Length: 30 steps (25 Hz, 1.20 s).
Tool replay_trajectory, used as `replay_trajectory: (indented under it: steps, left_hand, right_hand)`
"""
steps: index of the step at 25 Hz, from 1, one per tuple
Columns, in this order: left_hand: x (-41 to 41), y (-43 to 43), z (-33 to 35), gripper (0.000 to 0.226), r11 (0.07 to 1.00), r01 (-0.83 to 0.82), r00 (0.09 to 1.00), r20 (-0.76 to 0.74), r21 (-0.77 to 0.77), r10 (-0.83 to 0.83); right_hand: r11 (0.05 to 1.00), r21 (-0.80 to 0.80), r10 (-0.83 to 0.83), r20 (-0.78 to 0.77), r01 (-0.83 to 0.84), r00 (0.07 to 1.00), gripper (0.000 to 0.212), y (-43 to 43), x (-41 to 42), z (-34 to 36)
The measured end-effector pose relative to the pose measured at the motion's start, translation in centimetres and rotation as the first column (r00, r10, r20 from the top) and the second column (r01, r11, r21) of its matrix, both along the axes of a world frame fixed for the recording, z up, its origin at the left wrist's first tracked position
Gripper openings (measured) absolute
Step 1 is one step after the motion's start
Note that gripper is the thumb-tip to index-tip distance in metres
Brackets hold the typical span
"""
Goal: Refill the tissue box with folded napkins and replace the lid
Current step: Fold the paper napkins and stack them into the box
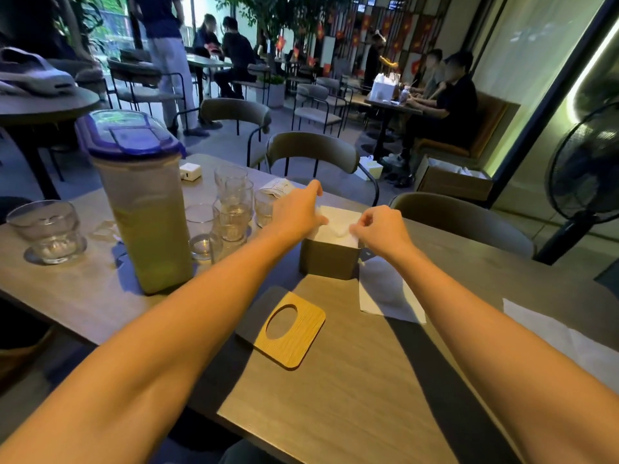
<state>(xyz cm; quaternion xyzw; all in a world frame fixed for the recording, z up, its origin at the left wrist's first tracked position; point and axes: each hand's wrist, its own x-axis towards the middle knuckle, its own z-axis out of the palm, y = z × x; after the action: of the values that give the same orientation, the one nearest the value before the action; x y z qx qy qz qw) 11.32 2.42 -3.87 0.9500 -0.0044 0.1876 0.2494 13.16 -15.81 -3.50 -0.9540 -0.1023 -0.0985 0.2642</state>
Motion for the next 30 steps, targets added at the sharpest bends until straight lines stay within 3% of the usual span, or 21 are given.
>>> replay_trajectory:
  steps: [7,13,19,21,24,30]
  left_hand:
    - [0.4,-0.3,0.5,0.049,0.969,0.047,0.983,-0.182,0.241,-0.003]
    - [-0.1,-0.5,2.0,0.037,0.894,0.156,0.955,-0.294,0.419,-0.029]
    - [-0.4,-1.1,2.0,0.035,0.786,0.163,0.978,-0.205,0.596,-0.048]
    - [-0.3,-1.2,2.0,0.031,0.764,0.236,0.969,-0.208,0.600,-0.135]
    - [0.1,-1.2,1.8,0.023,0.765,0.355,0.918,-0.357,0.537,-0.176]
    - [1.6,-0.8,1.5,0.025,0.792,0.412,0.823,-0.557,0.451,-0.112]
  right_hand:
    - [0.943,-0.330,0.036,-0.005,-0.035,0.999,0.003,1.0,0.7,0.3]
    - [0.876,-0.480,0.039,-0.039,-0.053,0.998,0.007,2.2,0.9,0.2]
    - [0.836,-0.545,0.068,-0.019,-0.067,0.997,0.014,1.9,1.0,0.6]
    - [0.851,-0.512,0.062,-0.121,-0.116,0.991,0.012,1.7,1.3,0.5]
    - [0.866,-0.460,0.071,-0.273,-0.195,0.960,0.019,1.6,2.0,0.3]
    - [0.869,-0.456,0.066,-0.280,-0.193,0.958,0.008,1.9,2.2,0.4]
